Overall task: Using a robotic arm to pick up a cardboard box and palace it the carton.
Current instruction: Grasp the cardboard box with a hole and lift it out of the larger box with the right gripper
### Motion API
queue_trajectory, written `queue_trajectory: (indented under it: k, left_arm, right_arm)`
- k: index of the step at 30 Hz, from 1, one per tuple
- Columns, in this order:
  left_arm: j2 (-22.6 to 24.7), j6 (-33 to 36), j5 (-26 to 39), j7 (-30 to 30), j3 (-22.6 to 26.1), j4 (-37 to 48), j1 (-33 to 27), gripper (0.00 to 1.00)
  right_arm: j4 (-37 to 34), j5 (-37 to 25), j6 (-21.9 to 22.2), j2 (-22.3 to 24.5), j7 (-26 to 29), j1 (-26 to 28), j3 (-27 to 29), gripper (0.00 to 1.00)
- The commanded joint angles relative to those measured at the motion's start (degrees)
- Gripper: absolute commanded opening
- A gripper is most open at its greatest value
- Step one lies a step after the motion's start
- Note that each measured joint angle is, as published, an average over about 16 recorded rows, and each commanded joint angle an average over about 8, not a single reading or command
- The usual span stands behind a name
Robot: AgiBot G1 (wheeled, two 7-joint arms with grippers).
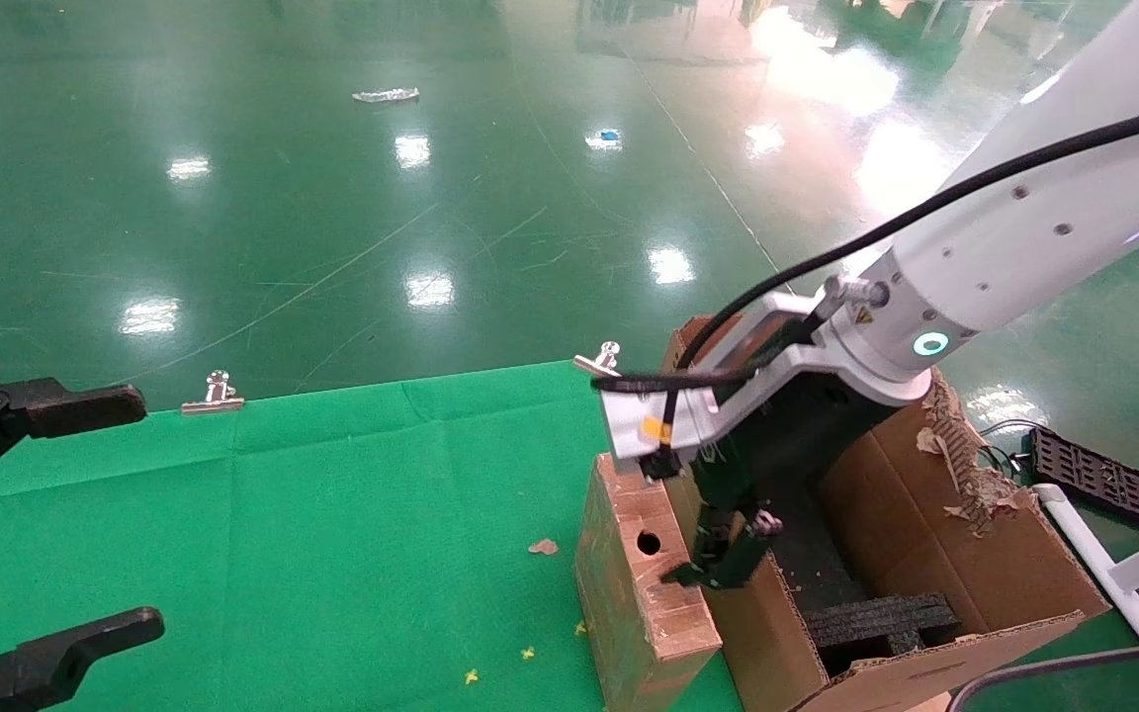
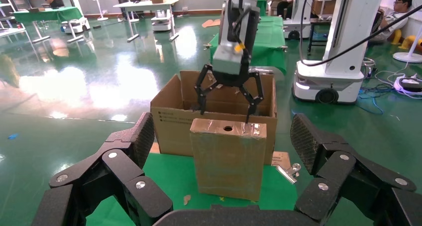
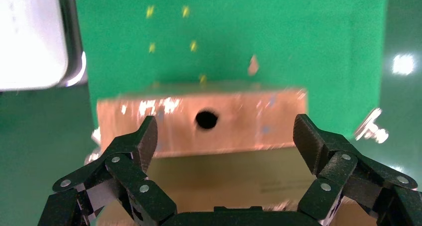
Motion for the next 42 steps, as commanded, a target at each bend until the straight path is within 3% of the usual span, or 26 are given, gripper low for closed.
queue_trajectory:
  k: [1,11,14,20,23,27,32,40,42]
  left_arm:
    - [0.00,0.00,-0.01,0.00,0.01,0.00,0.00,1.00]
    - [-0.02,-0.02,-0.03,0.03,0.05,0.00,-0.01,1.00]
    - [-0.03,-0.03,-0.04,0.03,0.06,0.00,-0.01,1.00]
    - [-0.04,-0.04,-0.06,0.04,0.09,0.00,-0.02,1.00]
    - [-0.04,-0.04,-0.07,0.05,0.10,0.00,-0.02,1.00]
    - [-0.05,-0.05,-0.08,0.06,0.11,0.00,-0.02,1.00]
    - [-0.06,-0.06,-0.09,0.07,0.13,0.00,-0.03,1.00]
    - [-0.07,-0.07,-0.11,0.08,0.17,0.00,-0.04,1.00]
    - [-0.07,-0.08,-0.12,0.09,0.17,0.00,-0.04,1.00]
  right_arm:
    - [0.01,-0.42,0.04,-0.63,0.41,1.71,-3.14,1.00]
    - [-0.03,0.61,1.02,-3.86,4.87,6.95,-12.98,1.00]
    - [-0.22,0.71,1.78,-4.11,8.38,8.17,-14.52,1.00]
    - [-1.12,0.36,3.73,-3.87,26.51,9.62,-16.17,1.00]
    - [-2.23,3.00,4.73,-3.07,36.16,9.17,-15.96,1.00]
    - [-4.31,6.12,6.23,-2.10,43.90,7.56,-15.81,1.00]
    - [-6.19,6.26,8.38,-2.67,47.95,4.62,-16.81,1.00]
    - [-7.41,6.22,10.20,-3.89,49.17,1.88,-17.56,1.00]
    - [-7.33,5.74,10.24,-4.15,49.08,1.76,-17.78,0.89]
